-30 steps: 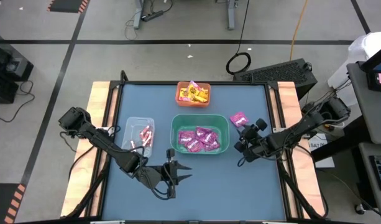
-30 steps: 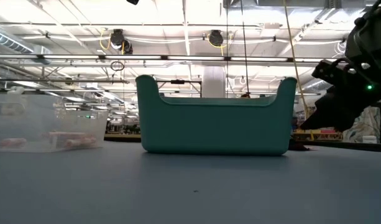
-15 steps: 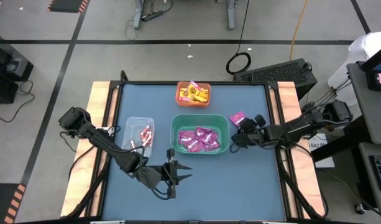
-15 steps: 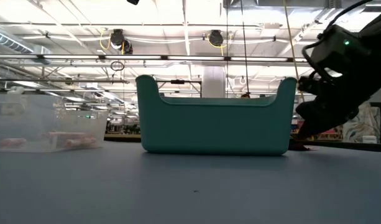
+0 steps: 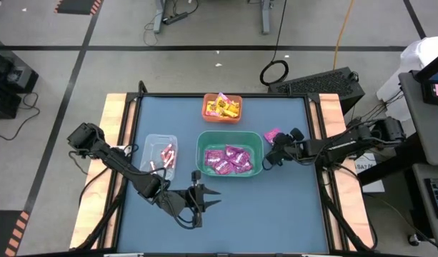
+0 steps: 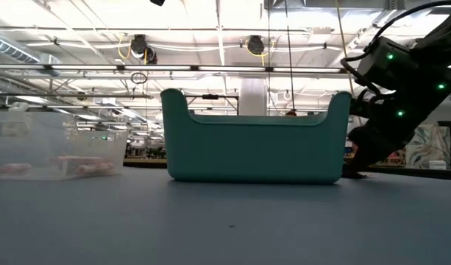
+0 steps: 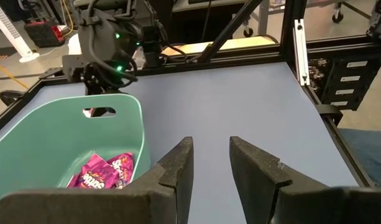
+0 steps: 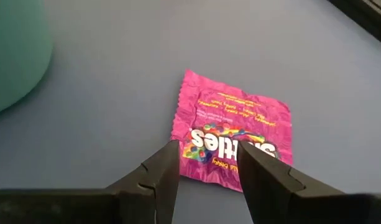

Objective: Sort candy
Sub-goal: Put the purple candy into the green bin

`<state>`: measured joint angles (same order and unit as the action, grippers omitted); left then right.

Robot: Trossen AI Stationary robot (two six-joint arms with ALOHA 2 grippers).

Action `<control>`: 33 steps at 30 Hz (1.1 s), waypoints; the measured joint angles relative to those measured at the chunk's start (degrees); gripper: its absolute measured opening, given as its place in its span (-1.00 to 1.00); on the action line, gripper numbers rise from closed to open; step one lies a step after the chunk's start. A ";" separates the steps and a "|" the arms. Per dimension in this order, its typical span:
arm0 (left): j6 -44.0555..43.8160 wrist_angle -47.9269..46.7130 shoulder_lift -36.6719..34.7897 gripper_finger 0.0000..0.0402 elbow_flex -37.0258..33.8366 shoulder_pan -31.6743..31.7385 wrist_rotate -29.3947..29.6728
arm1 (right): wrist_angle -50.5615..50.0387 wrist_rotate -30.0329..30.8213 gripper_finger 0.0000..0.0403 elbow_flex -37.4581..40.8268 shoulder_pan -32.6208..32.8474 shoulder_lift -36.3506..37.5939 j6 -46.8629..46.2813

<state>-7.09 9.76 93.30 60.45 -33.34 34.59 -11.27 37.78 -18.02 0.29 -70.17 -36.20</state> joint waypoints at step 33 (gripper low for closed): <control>0.48 0.04 0.00 -0.44 0.00 0.01 0.04 | -0.76 -23.52 -0.96 -0.15 -4.44 2.74 -8.52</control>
<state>-6.61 9.80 93.30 60.45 -33.34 34.63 -12.02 14.26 -18.17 -4.15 -67.44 -44.73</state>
